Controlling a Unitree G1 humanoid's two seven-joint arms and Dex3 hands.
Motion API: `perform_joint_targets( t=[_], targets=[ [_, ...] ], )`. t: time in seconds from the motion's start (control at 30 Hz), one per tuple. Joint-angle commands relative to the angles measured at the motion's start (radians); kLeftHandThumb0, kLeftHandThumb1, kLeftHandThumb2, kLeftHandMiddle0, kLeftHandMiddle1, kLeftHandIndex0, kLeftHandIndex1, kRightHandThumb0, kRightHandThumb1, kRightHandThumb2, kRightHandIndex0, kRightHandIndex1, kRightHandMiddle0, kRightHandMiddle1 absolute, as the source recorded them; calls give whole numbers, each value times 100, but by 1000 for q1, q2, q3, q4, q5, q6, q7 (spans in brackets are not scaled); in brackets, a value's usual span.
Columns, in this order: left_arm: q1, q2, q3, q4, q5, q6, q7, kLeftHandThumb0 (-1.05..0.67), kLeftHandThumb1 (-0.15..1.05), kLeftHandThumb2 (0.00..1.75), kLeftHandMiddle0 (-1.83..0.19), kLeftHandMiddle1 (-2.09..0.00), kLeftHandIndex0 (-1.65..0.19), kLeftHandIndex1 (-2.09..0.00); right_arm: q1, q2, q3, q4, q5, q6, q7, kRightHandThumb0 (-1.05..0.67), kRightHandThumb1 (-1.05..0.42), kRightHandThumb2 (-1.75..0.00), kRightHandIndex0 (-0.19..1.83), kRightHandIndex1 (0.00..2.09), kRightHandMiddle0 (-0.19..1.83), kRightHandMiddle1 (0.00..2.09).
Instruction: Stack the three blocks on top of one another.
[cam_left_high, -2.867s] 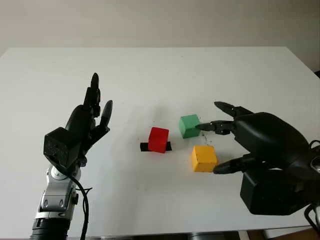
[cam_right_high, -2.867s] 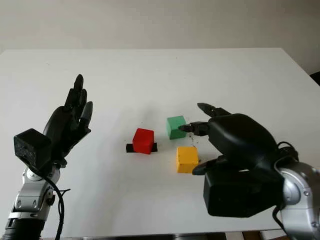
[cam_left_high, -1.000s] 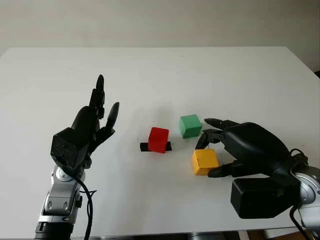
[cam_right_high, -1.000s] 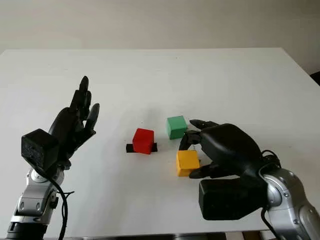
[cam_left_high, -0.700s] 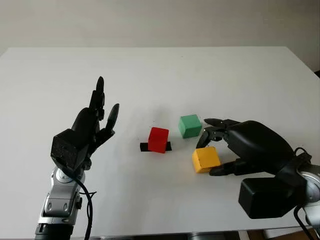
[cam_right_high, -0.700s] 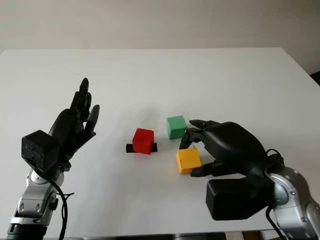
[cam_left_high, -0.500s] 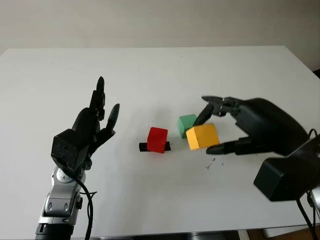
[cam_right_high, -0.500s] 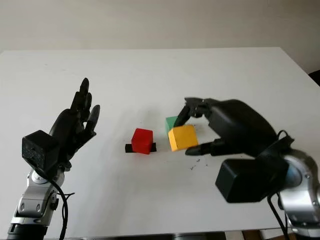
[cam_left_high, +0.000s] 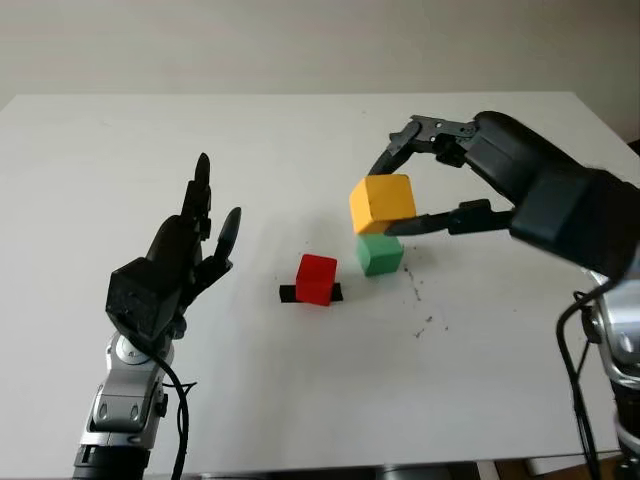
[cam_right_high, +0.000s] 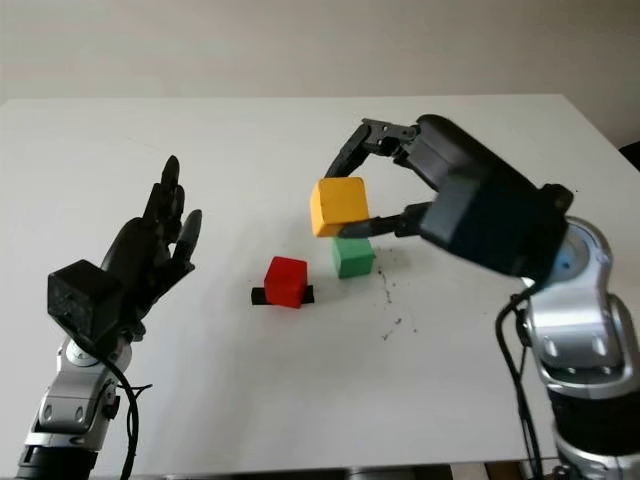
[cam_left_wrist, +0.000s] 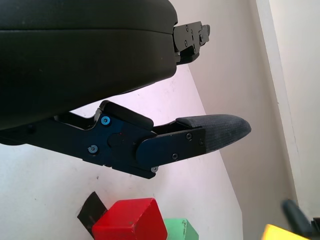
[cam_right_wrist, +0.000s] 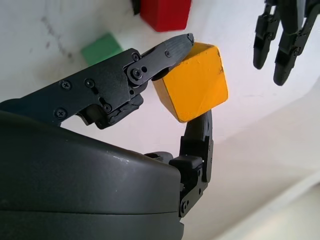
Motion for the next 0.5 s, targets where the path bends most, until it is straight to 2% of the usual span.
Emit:
perform_joint_targets(
  t=[0.0, 0.2, 0.47],
  targets=[
    [-20, -4, -2, -1, 3, -8, 5, -81, 105, 63, 19, -1, 19, 0, -42, 42, 18, 16, 9, 71, -17, -45, -95, -6, 23, 1, 34, 164],
    [-28, -4, -9, 4, 11, -7, 12, -81, 105, 65, 19, 0, 19, 0, -84, 122, 54, 53, 22, 217, -64, -48, -96, -6, 21, 2, 30, 167],
    [-25, -9, -12, -2, 10, -4, 11, -80, 105, 66, 19, 0, 19, 0, -86, 148, 88, 81, 42, 246, -74, -50, -97, -6, 19, 2, 25, 170]
  ],
)
